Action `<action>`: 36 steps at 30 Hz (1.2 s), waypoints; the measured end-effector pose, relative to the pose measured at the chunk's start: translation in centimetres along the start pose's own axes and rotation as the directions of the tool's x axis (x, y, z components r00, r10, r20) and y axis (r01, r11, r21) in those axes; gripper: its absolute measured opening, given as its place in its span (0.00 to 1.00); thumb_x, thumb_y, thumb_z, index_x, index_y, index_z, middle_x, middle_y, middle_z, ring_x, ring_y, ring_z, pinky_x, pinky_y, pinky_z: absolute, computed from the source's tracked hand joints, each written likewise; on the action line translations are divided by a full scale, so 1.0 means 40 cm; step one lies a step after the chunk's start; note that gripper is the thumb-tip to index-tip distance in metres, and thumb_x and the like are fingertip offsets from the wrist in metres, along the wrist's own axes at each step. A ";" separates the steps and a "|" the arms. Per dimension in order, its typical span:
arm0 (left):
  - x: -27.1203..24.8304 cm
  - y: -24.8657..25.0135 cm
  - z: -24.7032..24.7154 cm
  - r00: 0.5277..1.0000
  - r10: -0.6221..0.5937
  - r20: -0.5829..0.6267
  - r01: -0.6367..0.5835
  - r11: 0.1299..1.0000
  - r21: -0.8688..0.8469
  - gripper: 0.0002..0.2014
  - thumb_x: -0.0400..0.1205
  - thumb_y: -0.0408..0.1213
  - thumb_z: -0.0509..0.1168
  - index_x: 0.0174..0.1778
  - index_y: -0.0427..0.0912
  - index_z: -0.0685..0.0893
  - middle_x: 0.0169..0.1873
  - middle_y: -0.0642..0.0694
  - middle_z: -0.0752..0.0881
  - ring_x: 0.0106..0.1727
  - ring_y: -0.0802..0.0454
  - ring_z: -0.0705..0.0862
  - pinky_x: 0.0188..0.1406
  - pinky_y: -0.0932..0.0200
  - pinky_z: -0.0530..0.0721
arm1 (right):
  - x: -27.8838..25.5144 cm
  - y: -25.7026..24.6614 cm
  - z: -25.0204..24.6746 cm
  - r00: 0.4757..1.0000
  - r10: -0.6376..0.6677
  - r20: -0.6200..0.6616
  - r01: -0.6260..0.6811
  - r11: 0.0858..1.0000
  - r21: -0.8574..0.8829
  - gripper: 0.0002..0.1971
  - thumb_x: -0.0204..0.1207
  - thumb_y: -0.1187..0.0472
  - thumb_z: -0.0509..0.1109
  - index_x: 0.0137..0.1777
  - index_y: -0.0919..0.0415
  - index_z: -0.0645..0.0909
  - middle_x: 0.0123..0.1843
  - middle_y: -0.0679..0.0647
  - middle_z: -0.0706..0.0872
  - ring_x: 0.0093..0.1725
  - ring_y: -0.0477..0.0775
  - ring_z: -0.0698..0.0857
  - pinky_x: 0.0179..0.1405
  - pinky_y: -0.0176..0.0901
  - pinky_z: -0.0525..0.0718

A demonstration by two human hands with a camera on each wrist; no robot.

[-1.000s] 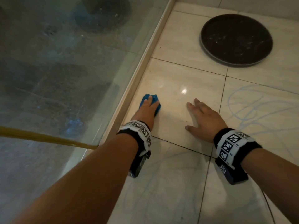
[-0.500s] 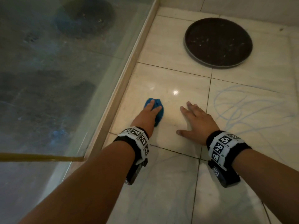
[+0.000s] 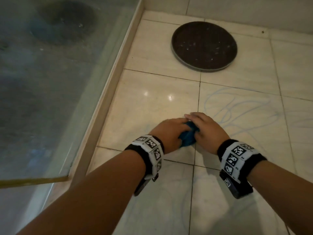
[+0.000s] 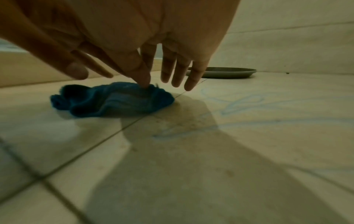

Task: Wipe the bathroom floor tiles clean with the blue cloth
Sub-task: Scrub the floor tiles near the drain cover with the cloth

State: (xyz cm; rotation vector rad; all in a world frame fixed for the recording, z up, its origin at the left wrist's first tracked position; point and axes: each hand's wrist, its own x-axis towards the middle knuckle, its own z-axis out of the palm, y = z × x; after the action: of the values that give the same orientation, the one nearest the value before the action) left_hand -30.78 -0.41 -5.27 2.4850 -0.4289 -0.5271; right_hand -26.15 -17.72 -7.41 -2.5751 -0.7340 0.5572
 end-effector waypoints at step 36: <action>0.066 -0.083 -0.005 0.872 -0.459 0.169 0.385 0.857 0.342 0.71 0.61 0.68 0.76 0.82 0.49 0.28 0.81 0.46 0.25 0.83 0.45 0.30 0.82 0.38 0.39 | 0.116 0.141 -0.064 0.991 -0.103 -0.084 0.068 0.935 -0.348 0.23 0.79 0.63 0.64 0.72 0.43 0.73 0.58 0.54 0.76 0.54 0.59 0.75 0.45 0.46 0.75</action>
State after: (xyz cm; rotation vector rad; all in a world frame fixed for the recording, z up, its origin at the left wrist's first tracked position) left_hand -27.76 1.25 -7.75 2.8331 -0.0372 -1.0246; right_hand -19.04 -20.18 -9.16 -2.8466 -0.9788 0.2872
